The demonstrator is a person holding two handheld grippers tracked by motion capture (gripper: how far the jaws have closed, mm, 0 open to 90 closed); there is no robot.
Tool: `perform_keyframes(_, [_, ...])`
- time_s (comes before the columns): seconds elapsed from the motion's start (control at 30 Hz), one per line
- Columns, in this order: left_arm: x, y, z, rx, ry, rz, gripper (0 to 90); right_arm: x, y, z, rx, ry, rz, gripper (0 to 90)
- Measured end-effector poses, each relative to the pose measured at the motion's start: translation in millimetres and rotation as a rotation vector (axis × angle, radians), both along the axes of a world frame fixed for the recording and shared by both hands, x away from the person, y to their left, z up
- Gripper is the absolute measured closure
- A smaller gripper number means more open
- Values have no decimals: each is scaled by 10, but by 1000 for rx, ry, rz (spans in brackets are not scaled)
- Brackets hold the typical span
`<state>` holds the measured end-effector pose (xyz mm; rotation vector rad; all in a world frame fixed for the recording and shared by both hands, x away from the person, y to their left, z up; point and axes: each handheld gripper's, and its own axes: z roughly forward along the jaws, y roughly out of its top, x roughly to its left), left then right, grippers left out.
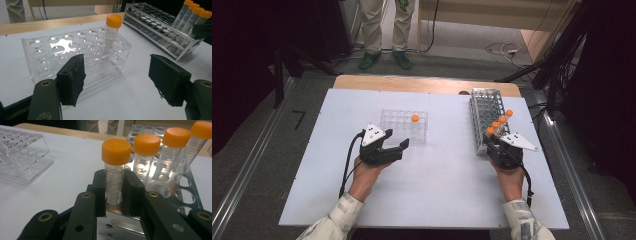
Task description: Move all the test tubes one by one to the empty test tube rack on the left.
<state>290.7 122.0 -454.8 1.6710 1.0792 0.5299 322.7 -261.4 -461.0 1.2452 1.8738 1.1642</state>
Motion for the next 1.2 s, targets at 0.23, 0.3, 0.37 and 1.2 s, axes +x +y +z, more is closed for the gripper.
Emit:
perform_keyframes(0.23, [-6,7,10,-1,5,3,272,-45,16,154,-9,-48,1,713])
perform_keyframes(0.3, [-5,7,11,-3,6,4,269,-52,17,178,-12,-57,2,713])
perform_keyframes(0.37, [-3,8,12,-5,12,9,253,-71,19,233,-11,-79,4,713])
perform_keyframes(1.2, [-16,-8,29,2,16,28,158,-267,167,510,60,-107,112,717])
